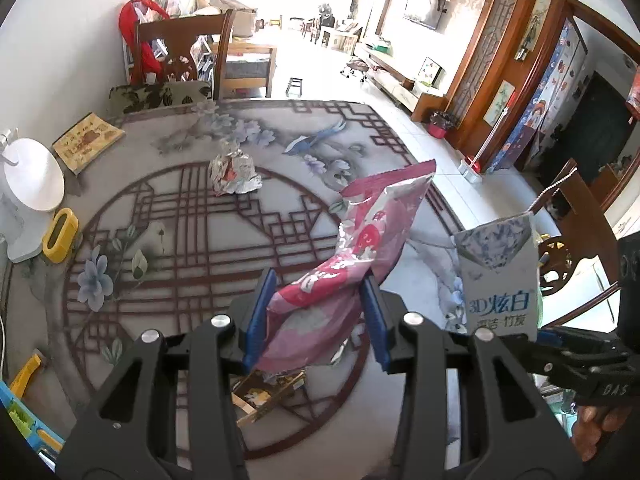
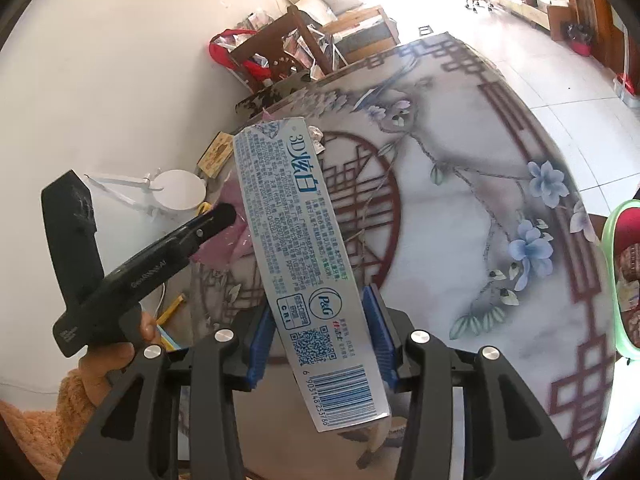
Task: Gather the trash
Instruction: 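Lift the pink wrapper and toothpaste box and carry them over the red bucket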
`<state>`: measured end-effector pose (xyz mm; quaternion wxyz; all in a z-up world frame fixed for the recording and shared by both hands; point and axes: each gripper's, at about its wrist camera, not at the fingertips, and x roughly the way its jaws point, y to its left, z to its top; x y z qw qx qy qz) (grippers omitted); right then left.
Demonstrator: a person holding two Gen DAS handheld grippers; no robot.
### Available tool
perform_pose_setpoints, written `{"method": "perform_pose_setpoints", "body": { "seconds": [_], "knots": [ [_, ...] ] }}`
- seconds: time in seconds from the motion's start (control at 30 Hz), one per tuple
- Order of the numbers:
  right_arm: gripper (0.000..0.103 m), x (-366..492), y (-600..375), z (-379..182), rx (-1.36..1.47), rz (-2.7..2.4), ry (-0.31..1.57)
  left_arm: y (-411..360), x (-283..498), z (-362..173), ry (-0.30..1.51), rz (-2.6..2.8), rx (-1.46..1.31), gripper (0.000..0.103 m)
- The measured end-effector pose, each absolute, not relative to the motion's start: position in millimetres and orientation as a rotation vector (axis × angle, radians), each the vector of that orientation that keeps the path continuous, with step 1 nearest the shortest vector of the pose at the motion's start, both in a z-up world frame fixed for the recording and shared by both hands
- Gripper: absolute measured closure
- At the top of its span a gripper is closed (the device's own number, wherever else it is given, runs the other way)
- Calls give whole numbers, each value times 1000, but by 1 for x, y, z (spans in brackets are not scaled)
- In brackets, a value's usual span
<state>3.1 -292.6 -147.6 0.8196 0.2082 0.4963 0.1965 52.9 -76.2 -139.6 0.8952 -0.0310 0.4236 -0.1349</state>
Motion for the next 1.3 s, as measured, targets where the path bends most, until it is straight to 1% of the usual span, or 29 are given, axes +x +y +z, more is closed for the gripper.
{"method": "perform_pose_setpoints", "body": {
  "seconds": [0.37, 0.9, 1.3],
  "knots": [
    [60, -13, -326, -140, 468, 359, 1009, -109, 39, -117, 810, -297, 10, 62],
    [60, -32, -395, -149, 537, 274, 1003, -161, 31, -124, 832, -319, 47, 62],
    [60, -30, -423, -156, 538, 290, 1022, -192, 30, -127, 844, -304, 61, 61]
  ]
}}
